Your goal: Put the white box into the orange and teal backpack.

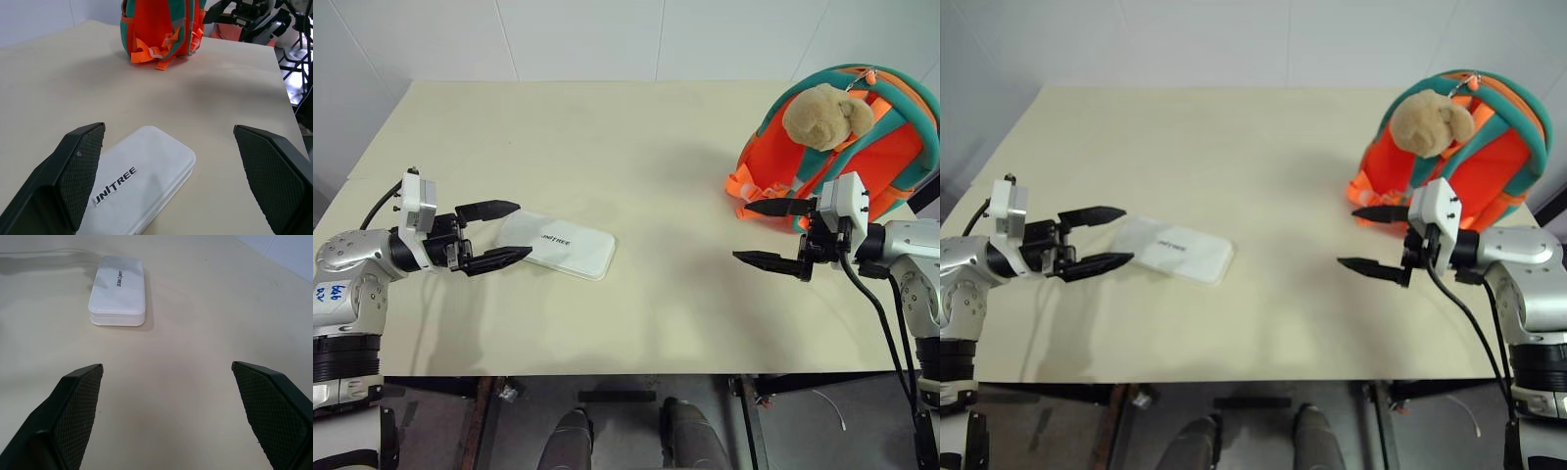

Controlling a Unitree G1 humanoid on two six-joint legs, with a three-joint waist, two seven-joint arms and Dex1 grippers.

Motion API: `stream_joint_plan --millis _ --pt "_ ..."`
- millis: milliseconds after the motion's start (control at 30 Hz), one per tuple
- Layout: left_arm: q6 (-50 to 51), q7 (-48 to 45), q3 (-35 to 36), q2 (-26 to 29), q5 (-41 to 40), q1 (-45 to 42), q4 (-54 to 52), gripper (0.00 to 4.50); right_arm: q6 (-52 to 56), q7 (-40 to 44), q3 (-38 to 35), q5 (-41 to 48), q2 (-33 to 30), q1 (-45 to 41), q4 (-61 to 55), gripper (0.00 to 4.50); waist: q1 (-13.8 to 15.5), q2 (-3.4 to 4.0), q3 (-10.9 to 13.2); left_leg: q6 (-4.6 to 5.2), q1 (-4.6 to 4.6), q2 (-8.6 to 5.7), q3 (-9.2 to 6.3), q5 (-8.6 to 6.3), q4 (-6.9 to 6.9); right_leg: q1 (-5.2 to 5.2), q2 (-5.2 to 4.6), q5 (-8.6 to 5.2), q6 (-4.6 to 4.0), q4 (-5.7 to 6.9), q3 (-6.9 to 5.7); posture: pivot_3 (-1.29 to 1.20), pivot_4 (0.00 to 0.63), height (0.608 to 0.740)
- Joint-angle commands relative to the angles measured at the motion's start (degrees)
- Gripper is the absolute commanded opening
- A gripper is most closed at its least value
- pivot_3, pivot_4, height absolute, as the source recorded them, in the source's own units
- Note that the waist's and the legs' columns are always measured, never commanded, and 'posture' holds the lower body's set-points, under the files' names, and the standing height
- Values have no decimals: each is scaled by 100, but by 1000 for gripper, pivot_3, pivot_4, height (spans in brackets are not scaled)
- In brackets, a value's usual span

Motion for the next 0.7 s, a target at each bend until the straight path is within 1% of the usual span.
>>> stream_joint_plan --millis 33,167,333,367,433,600,633,667,700 --pt "-83 -43 101 117 27 -62 -57 4500 -171 -45 -146 10 48 -36 -39 4448 -1 0 0 0 0 0 0 0 0 0 0 0 0 0 0 0 150 740" --pt "-141 11 148 102 49 -8 -64 4500 -258 -135 -87 -102 138 -104 21 4448 0 0 0 0 0 0 0 0 1 0 0 0 0 1 0 0 150 740" --pt "108 -25 291 376 -12 160 10 4500 265 -303 368 -48 441 -511 -433 4448 -67 0 0 0 2 1 0 0 0 -1 1 0 0 7 0 0 150 740" --pt "71 -22 358 400 -33 195 10 4314 334 -340 447 -56 506 -546 -522 4279 -69 0 0 0 2 1 -2 0 -1 -2 2 -1 -1 8 0 0 150 740" --pt "49 -67 465 450 -81 326 -51 3882 355 -460 557 -159 627 -598 -594 3818 -74 0 0 0 2 2 -3 0 0 -2 2 -1 -2 9 0 0 150 740" --pt "-77 -62 663 471 -44 580 -105 2317 415 -694 809 -300 879 -609 -795 2117 -53 0 0 0 -1 1 -2 0 -2 -4 0 -1 -2 4 0 0 150 740" --pt "-91 -59 681 465 -33 614 -107 1944 413 -739 867 -346 928 -607 -800 1716 -37 0 0 0 0 2 -3 0 -2 -3 1 -1 -2 6 0 0 150 740" --pt "-93 -59 697 470 -29 633 -88 1704 412 -796 945 -414 971 -616 -805 1444 -26 0 0 0 0 2 -3 0 -1 -3 1 -1 -2 6 0 0 150 740" --pt "-112 -69 699 480 -16 644 -60 1307 433 -852 1025 -485 1005 -631 -814 1017 -19 0 0 0 0 1 -3 0 0 -3 1 -1 -2 6 0 0 150 740"
